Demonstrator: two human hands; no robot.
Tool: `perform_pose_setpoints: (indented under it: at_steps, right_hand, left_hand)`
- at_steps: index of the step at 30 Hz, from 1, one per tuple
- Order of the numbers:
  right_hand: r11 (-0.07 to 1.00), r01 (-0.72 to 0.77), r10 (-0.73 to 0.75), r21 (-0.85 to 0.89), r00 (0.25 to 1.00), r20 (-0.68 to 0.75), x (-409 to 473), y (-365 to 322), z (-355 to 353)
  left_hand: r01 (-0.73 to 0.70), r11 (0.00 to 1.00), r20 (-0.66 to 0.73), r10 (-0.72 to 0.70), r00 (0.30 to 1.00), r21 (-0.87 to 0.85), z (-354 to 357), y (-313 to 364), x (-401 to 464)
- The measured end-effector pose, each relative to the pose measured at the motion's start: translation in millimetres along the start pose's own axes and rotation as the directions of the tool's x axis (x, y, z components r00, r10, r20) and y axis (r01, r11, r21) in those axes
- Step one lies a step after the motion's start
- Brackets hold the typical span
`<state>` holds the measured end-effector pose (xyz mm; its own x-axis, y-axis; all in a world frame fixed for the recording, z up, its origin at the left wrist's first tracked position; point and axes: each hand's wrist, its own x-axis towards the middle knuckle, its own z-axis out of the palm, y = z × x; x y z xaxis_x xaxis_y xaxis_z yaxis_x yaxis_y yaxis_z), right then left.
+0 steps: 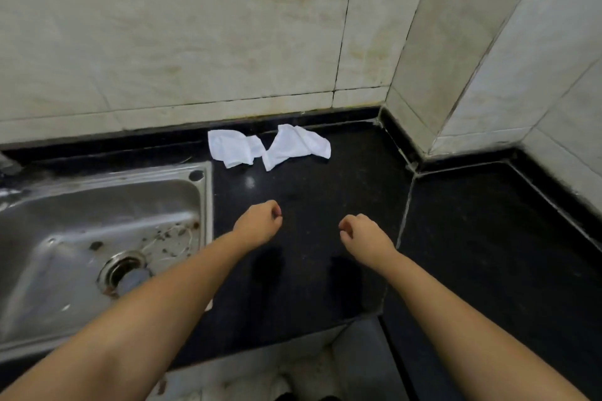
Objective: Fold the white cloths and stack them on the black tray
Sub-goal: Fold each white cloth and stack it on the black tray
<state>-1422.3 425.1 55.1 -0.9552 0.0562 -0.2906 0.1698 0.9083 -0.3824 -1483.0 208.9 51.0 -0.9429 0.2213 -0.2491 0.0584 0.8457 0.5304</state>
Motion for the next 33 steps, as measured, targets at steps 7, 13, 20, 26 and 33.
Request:
perform_pose_setpoints:
  at_steps: [7,13,20,26,33]
  right_hand:
    - [0.999,0.032,-0.033,0.008,0.998,0.053,136,-6,-10]
    - [1.0,0.02,-0.021,-0.008,0.996,-0.087,239,-8,-11]
    - [1.0,0.007,-0.01,-0.022,0.989,-0.149,278,6,-2]
    - [0.934,0.039,0.043,0.355,0.974,-0.22,250,11,-23]
    - [0.805,0.319,-0.203,0.5,0.94,-0.272,179,-24,-94]
  left_hand:
    - [0.042,0.998,-0.047,-0.04,0.998,0.044,-11,-22,116]
    - [0.061,0.983,-0.101,-0.044,0.994,0.171,-2,-37,184]
    - [0.031,0.974,-0.181,0.01,0.983,0.224,11,-45,203]
    - [-0.013,0.992,-0.192,0.036,0.981,0.122,6,-44,179]
    - [-0.173,0.984,-0.143,0.166,0.976,-0.036,-3,6,141]
